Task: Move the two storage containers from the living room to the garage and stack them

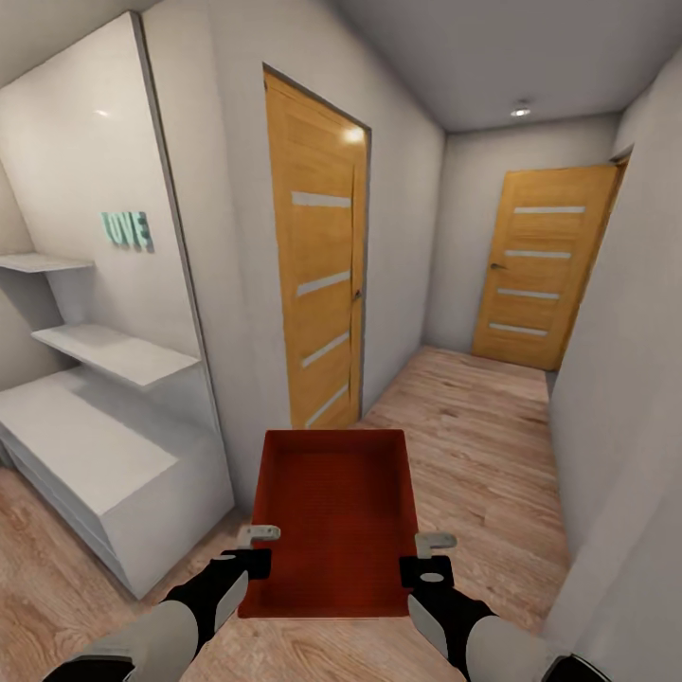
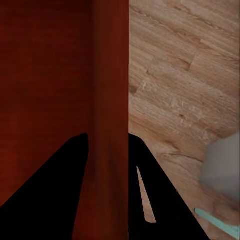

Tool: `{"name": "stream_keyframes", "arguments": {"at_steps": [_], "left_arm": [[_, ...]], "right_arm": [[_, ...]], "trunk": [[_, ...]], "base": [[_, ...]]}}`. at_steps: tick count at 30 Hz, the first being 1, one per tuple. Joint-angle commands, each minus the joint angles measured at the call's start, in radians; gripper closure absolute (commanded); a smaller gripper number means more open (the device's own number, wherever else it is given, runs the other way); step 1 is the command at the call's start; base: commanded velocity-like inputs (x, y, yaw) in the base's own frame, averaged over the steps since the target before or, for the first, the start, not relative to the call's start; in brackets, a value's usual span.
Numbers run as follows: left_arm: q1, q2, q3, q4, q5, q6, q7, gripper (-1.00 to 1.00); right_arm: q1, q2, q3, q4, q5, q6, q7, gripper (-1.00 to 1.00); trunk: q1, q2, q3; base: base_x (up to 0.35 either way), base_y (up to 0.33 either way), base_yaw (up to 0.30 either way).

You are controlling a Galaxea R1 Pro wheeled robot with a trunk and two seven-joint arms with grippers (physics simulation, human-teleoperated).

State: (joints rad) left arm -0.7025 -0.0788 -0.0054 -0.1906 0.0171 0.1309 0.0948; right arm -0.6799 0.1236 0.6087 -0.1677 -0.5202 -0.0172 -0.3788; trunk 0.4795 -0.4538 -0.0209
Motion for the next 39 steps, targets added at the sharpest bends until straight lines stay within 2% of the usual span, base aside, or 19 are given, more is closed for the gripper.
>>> {"name": "stream_keyframes", "arguments": {"at_steps": [1, 8, 39], "left_arm": [[-0.001, 0.016, 0.051, -0.004, -0.017, 0.007, 0.01, 1.0], [0.0, 0.016, 0.05, -0.004, -0.017, 0.007, 0.01, 1.0], [-0.001, 0.016, 0.051, -0.004, -0.017, 0.007, 0.01, 1.0]], "right_arm": [[-0.001, -0.006, -0.015, 0.001, -0.004, -0.004, -0.008, 1.0], [-0.001, -0.005, -0.015, 0.001, -0.004, -0.005, -0.009, 1.0], [0.0, -0.006, -0.015, 0.001, -0.004, -0.004, -0.009, 1.0]], "trunk": [[0.001, -0.002, -0.002], [0.001, -0.002, -0.002], [0.001, -0.002, -0.002]], "base": [[0.322, 0.0, 0.0], [0.322, 0.0, -0.066], [0.322, 0.0, -0.233]]}}
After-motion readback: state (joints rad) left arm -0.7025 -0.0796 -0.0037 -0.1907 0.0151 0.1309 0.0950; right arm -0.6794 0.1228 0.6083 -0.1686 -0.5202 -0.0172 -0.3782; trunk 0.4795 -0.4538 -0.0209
